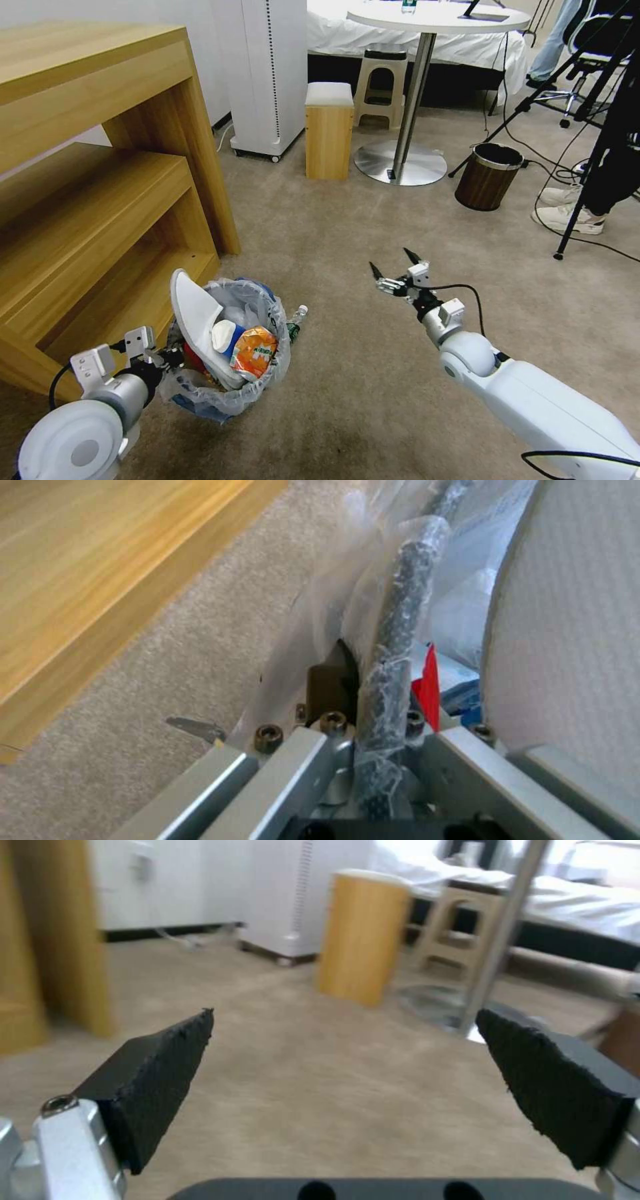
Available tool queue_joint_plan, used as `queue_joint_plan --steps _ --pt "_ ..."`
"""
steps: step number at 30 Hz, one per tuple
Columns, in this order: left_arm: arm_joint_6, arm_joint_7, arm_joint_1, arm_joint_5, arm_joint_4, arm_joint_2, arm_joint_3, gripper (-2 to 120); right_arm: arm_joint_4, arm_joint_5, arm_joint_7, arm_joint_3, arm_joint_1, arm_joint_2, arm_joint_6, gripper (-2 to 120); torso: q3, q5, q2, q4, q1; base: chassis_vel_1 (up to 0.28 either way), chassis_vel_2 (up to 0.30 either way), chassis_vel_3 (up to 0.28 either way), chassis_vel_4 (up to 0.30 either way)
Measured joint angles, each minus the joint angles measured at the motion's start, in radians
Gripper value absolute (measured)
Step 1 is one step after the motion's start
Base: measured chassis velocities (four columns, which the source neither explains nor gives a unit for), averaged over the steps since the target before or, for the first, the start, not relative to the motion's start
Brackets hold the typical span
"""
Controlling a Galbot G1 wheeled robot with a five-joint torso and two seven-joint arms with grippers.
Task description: Pick up the trash bin and place the garbage on the floor into it.
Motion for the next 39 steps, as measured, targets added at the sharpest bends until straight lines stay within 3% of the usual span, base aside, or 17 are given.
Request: queue_joint_plan --steps 6,10,20,39 --pt "-0.005 0.008 -0.006 0.004 0.014 -0.001 -0.004 0 -0.033 -0.05 0.065 0.075 -0.041 0.026 0.027 100 0.0 -0.0002 0.0 0.0 0.0 0.0 0.0 0.0 0.0" --pt "-0.005 0.008 -0.009 0.004 0.015 -0.002 -0.004 0 -0.039 -0.06 0.071 0.092 -0.054 0.032 0.039 100 0.0 0.0001 0.0 0.0 0.0 0.0 0.0 0.0 0.0" --pt "-0.007 0.011 -0.005 0.009 0.001 -0.019 -0.013 0 0.003 -0.102 0.081 0.246 -0.127 0.076 0.023 100 0.0 0.0 0.0 0.0 0.0 0.0 0.0 0.0 0.0" --pt "-0.008 0.018 -0.006 0.026 -0.005 -0.037 -0.006 0 0.018 -0.136 0.058 0.329 -0.167 0.086 0.007 100 0.0 0.0 0.0 0.0 0.0 0.0 0.0 0.0 0.0"
